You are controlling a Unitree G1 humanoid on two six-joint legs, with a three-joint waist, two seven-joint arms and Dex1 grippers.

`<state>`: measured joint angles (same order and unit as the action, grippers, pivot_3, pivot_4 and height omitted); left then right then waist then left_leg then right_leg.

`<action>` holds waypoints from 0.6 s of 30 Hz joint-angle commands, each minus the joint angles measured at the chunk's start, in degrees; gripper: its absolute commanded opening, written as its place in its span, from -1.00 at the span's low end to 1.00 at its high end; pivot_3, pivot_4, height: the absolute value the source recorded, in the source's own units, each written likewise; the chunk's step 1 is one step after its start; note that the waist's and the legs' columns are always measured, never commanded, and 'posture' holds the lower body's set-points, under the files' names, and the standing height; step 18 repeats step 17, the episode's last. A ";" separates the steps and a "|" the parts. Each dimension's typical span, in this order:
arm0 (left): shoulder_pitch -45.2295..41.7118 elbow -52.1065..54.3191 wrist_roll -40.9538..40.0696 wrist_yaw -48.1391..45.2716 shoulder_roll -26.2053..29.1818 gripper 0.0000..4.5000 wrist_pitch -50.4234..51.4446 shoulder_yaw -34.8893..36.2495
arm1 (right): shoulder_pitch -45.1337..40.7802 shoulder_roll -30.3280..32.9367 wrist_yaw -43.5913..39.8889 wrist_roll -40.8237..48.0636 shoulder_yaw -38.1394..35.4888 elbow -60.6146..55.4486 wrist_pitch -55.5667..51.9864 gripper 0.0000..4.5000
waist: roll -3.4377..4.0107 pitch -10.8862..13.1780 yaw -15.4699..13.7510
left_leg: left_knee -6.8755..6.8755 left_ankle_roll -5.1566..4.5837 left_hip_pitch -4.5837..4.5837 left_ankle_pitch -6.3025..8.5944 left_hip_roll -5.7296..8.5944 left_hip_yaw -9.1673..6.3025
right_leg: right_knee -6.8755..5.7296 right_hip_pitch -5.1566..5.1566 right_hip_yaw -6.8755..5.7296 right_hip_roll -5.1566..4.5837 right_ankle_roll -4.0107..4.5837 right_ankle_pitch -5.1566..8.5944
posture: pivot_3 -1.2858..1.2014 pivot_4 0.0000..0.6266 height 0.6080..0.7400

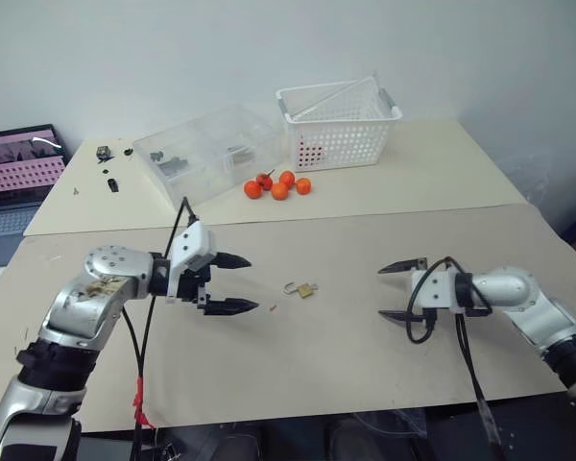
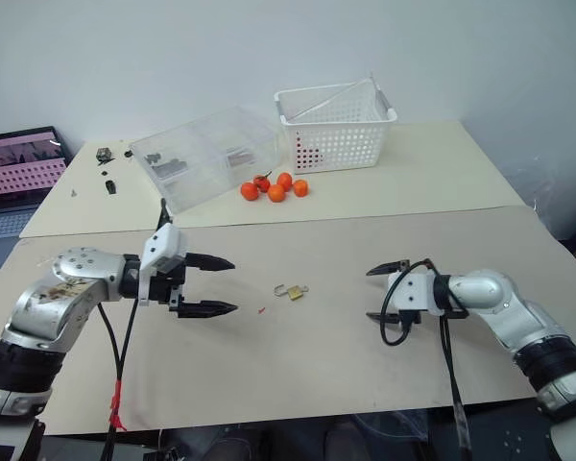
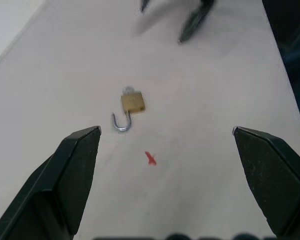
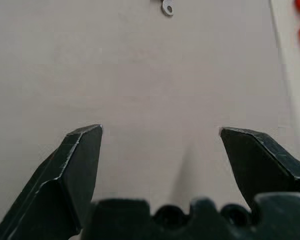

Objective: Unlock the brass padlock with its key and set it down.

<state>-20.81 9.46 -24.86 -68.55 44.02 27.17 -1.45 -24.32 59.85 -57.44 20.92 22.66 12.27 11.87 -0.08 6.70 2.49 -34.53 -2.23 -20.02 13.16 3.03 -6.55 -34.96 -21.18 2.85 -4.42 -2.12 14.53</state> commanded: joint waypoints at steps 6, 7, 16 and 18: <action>7.63 6.02 -3.56 9.37 -0.65 1.00 0.40 11.52 | 8.57 0.15 5.63 19.17 -17.55 -22.02 -28.97 0.95 | 0.01 0.01 -1.51 | -0.08 -0.06 -0.01 0.19 -0.09 -0.12 | 0.09 -0.06 -0.12 0.04 -0.01 0.01 | 0.03 -0.52 1.00; 8.17 6.07 -3.19 10.94 -0.97 1.00 0.56 12.04 | 8.79 -1.20 7.49 18.46 -18.54 -22.14 -29.79 0.95 | 0.01 0.01 -1.68 | -0.09 -0.05 0.00 0.20 -0.09 -0.11 | 0.14 -0.08 -0.12 0.04 -0.01 0.01 | 0.03 -0.52 1.00; 12.00 7.81 0.82 15.73 -5.87 1.00 -4.16 6.77 | 9.74 -10.04 13.12 14.18 -21.89 -22.78 -33.90 0.95 | 0.03 0.00 -2.65 | -0.15 0.07 -0.05 0.21 0.05 -0.04 | 0.08 -0.11 -0.13 0.01 -0.01 0.00 | 0.03 -0.52 1.00; 12.11 7.46 1.16 14.78 -5.49 1.00 -4.88 6.07 | 9.61 -10.44 13.07 13.66 -21.71 -23.04 -34.24 0.95 | 0.03 0.00 -2.65 | -0.11 0.08 -0.05 0.21 0.05 -0.03 | 0.08 -0.11 -0.12 0.01 -0.01 0.00 | 0.03 -0.52 1.00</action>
